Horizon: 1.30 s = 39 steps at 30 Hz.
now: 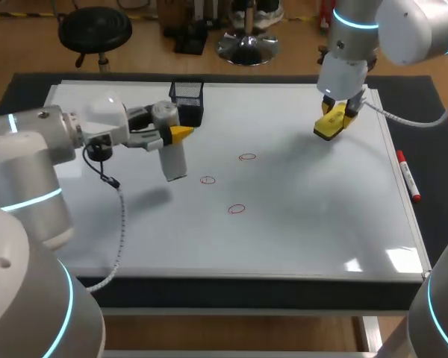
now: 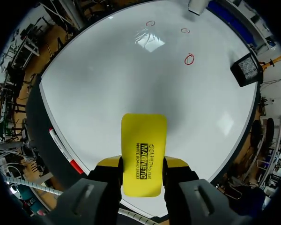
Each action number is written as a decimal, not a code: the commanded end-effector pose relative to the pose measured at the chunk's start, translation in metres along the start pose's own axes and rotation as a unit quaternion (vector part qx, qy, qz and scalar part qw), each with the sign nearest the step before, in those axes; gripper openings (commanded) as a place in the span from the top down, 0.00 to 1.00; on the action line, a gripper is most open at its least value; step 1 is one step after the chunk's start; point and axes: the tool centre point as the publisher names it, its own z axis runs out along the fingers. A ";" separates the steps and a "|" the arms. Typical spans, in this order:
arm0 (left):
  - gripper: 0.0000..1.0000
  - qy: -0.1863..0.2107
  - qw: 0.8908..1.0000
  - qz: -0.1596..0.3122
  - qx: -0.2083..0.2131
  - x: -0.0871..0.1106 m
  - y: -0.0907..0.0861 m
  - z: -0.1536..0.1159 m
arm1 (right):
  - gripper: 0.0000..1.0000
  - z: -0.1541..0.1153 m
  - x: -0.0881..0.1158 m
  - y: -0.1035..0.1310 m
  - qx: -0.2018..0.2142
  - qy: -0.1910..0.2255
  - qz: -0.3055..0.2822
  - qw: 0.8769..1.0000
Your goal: Pick up the inspection probe, press it on each red-marked spot on the whiteboard one by one, put down the probe, pick up the eraser, and wipe off all the red marks.
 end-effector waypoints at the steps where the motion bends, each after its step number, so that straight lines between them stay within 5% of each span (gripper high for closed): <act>1: 1.00 0.004 1.000 -0.003 0.003 -0.004 0.009 0.025 | 1.00 -0.001 0.000 -0.001 0.001 0.001 -0.001 1.000; 17: 1.00 0.020 1.000 -0.002 0.016 -0.002 0.024 0.067 | 1.00 -0.001 0.000 -0.001 0.001 0.001 -0.001 1.000; 39: 1.00 0.025 1.000 -0.004 0.006 0.000 0.038 0.070 | 1.00 -0.001 0.000 -0.001 0.001 0.001 -0.001 1.000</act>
